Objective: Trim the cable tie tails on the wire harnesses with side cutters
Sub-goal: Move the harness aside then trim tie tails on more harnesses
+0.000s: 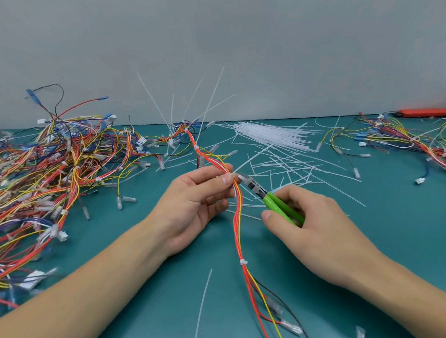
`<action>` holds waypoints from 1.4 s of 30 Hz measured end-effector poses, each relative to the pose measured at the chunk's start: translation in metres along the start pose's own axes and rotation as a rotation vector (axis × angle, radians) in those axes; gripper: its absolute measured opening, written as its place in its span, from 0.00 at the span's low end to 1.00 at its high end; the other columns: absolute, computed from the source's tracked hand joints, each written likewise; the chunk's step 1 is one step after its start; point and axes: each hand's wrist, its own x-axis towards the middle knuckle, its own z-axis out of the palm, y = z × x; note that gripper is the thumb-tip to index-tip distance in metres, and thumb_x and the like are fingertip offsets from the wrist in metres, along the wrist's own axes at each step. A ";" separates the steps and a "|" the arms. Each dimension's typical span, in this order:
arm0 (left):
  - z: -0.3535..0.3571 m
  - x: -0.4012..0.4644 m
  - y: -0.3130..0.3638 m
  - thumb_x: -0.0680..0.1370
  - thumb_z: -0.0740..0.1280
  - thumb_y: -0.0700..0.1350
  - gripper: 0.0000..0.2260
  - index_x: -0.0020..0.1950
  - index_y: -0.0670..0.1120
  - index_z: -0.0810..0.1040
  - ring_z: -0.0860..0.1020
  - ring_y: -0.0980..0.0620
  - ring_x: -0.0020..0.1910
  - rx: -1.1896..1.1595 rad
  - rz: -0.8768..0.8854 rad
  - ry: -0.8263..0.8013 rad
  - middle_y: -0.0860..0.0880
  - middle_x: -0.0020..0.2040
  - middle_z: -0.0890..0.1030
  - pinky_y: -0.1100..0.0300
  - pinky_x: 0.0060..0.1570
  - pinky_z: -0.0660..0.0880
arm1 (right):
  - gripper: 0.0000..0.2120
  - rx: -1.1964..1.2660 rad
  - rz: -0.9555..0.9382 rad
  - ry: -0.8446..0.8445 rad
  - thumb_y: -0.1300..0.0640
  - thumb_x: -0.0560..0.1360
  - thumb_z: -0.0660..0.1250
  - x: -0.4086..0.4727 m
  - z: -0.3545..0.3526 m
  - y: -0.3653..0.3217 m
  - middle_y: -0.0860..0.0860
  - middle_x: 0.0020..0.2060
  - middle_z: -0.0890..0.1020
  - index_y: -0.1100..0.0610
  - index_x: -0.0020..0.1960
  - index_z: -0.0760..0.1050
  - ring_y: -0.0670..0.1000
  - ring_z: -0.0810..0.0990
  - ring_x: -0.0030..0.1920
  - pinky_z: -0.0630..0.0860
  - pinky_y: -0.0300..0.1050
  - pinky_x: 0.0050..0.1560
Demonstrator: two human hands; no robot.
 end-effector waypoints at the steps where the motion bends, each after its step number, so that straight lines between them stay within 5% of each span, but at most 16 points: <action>1: 0.000 0.000 0.000 0.71 0.76 0.42 0.08 0.50 0.46 0.87 0.83 0.55 0.39 0.001 -0.003 0.001 0.48 0.45 0.86 0.64 0.39 0.79 | 0.19 -0.004 -0.005 0.003 0.30 0.70 0.62 0.000 0.000 0.000 0.43 0.38 0.81 0.43 0.49 0.76 0.46 0.77 0.37 0.75 0.46 0.38; 30: 0.000 -0.001 0.002 0.70 0.77 0.43 0.10 0.51 0.47 0.86 0.82 0.54 0.38 -0.028 -0.023 -0.045 0.48 0.44 0.85 0.62 0.39 0.79 | 0.18 0.044 -0.060 -0.005 0.33 0.69 0.62 0.000 0.001 0.002 0.46 0.38 0.81 0.43 0.50 0.76 0.48 0.77 0.37 0.77 0.50 0.42; 42: 0.002 -0.001 0.001 0.70 0.75 0.40 0.08 0.48 0.47 0.88 0.82 0.54 0.37 -0.005 -0.003 -0.011 0.49 0.42 0.85 0.64 0.37 0.79 | 0.15 0.006 -0.091 -0.007 0.36 0.74 0.65 0.002 0.001 0.004 0.49 0.35 0.79 0.46 0.49 0.78 0.50 0.74 0.33 0.71 0.45 0.35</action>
